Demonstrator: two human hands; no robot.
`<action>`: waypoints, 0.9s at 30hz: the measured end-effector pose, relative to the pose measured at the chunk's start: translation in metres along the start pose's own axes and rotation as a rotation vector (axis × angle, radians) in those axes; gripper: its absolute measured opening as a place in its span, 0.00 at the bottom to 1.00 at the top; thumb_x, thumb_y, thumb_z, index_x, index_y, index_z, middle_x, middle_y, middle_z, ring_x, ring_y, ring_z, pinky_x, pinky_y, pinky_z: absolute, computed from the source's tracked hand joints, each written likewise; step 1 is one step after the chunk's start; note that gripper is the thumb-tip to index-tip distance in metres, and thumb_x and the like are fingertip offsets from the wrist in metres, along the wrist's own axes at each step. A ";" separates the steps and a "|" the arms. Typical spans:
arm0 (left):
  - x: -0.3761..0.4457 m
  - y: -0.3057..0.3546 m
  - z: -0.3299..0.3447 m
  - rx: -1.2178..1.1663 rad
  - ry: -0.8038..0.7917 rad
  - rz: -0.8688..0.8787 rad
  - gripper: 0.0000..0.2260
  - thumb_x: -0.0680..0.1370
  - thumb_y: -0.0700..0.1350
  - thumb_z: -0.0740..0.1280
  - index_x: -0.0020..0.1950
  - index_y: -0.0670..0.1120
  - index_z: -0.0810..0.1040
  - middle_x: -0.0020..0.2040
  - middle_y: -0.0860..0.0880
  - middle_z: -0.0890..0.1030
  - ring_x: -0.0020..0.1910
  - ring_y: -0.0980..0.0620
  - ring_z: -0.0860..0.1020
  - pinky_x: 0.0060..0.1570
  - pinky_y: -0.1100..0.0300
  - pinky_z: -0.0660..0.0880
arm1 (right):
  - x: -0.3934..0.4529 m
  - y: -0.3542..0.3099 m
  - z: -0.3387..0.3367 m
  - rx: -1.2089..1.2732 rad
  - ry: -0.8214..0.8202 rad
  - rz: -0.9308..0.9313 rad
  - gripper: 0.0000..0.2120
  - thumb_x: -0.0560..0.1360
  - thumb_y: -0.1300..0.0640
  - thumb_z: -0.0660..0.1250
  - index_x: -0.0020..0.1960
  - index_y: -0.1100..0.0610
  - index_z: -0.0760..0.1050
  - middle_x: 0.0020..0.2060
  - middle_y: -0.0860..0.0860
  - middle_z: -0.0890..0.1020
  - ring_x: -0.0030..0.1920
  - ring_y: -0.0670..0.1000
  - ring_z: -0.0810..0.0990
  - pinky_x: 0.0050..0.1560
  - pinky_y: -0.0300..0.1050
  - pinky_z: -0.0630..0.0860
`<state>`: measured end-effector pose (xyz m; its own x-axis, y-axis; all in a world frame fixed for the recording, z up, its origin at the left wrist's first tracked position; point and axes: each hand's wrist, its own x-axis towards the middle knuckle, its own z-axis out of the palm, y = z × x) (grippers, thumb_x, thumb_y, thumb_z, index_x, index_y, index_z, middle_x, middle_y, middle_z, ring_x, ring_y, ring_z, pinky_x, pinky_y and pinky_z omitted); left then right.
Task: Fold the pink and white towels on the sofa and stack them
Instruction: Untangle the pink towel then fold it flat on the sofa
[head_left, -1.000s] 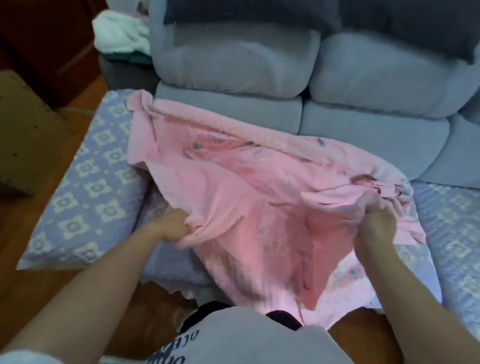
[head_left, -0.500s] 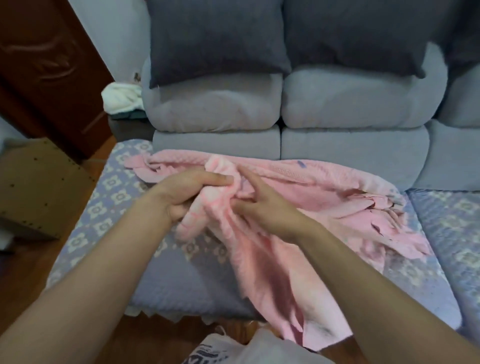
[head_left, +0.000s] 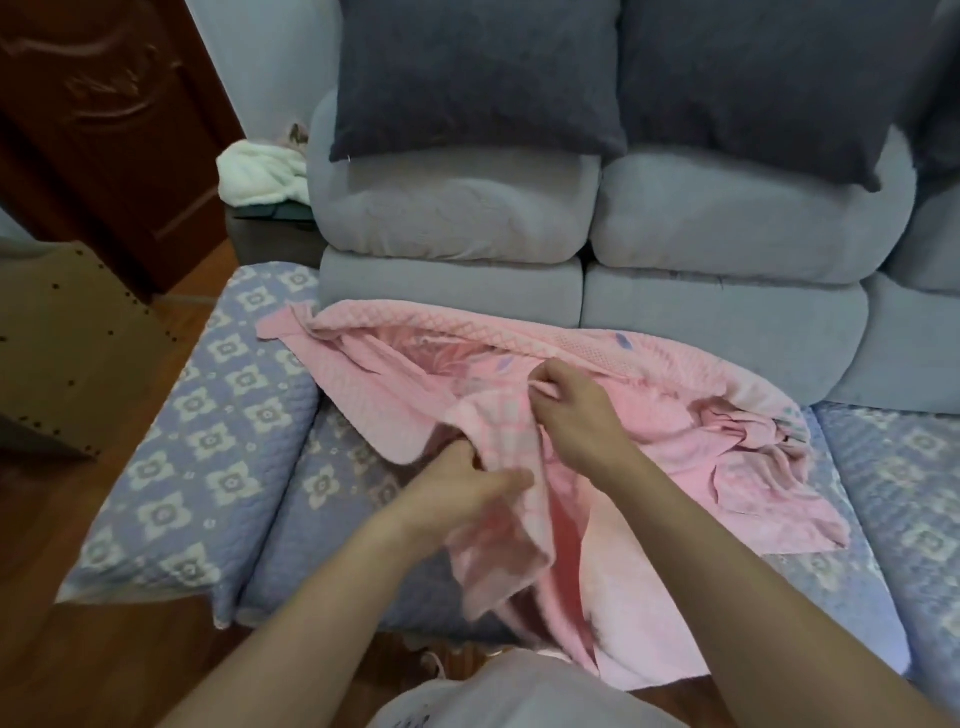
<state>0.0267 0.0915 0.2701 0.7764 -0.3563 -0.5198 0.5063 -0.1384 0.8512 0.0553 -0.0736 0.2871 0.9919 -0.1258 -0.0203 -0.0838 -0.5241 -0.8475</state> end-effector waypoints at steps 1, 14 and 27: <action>0.000 -0.012 0.001 0.048 -0.007 0.005 0.24 0.72 0.44 0.76 0.66 0.46 0.74 0.56 0.48 0.85 0.56 0.50 0.83 0.59 0.51 0.80 | 0.000 -0.002 0.000 0.050 0.075 0.039 0.08 0.76 0.63 0.64 0.40 0.54 0.73 0.34 0.46 0.77 0.37 0.48 0.73 0.41 0.48 0.70; 0.011 -0.036 0.063 0.128 0.340 0.291 0.02 0.79 0.44 0.69 0.49 0.47 0.78 0.43 0.55 0.82 0.51 0.49 0.82 0.46 0.62 0.76 | -0.016 -0.047 -0.017 0.086 0.234 0.098 0.05 0.77 0.57 0.62 0.43 0.54 0.73 0.37 0.49 0.79 0.39 0.50 0.76 0.43 0.49 0.73; -0.029 -0.073 0.001 0.071 0.400 0.322 0.18 0.78 0.38 0.71 0.64 0.54 0.74 0.57 0.58 0.79 0.57 0.62 0.77 0.57 0.60 0.75 | -0.005 -0.029 -0.081 0.118 0.289 0.181 0.06 0.76 0.55 0.63 0.43 0.56 0.74 0.38 0.59 0.82 0.36 0.60 0.80 0.39 0.56 0.79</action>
<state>-0.0336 0.1109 0.2235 0.9784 -0.0121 -0.2065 0.2025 -0.1473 0.9681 0.0451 -0.1266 0.3547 0.8925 -0.4494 -0.0393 -0.2272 -0.3727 -0.8997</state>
